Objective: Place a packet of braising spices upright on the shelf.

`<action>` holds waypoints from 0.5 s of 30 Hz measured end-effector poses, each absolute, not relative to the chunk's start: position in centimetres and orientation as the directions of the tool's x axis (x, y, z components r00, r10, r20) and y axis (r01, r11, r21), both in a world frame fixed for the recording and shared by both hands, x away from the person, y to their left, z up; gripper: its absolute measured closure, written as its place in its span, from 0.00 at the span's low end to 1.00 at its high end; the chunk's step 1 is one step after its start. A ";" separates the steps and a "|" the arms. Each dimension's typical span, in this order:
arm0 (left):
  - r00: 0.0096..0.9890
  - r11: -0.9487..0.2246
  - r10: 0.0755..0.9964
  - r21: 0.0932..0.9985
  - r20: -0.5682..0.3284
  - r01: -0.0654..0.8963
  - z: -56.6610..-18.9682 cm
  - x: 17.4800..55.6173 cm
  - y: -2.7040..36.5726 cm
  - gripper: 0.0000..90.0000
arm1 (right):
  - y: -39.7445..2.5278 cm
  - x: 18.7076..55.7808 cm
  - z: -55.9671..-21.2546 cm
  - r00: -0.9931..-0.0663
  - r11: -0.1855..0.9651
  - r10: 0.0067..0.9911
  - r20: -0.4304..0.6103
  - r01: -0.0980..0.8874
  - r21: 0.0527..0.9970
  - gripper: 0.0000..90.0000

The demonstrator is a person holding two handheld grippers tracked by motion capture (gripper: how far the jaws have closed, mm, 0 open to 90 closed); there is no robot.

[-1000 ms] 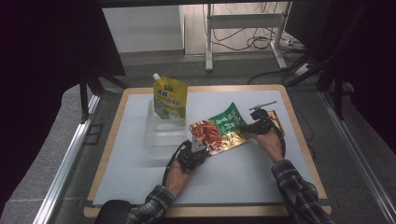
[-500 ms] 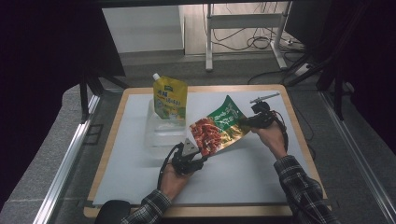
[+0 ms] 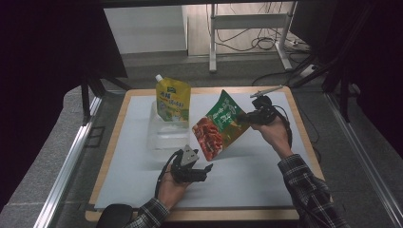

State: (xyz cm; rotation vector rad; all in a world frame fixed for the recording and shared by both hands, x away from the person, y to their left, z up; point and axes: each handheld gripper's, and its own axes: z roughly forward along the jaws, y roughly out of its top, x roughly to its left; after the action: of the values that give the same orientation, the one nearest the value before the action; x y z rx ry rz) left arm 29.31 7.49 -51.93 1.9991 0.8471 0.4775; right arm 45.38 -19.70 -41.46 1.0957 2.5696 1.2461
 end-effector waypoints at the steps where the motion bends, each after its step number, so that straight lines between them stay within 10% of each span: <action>1: 0.693 -0.374 0.721 0.846 0.008 0.380 -51.9 29.3 7.5 0.23 | -19.5 45.3 -41.2 -0.747 0.415 0.627 0.221 0.560 0.717 0.99; 15: 0.711 -0.402 0.703 0.835 0.019 0.375 -52.0 27.4 8.0 0.11 | -16.9 44.3 -37.4 -0.797 0.466 0.580 0.166 0.492 0.736 0.99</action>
State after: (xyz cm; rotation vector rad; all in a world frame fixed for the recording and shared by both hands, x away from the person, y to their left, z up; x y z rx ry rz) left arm 27.36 8.04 -51.97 2.0306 0.8220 0.4675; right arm 44.32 -16.89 -37.35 0.9536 2.5960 1.2482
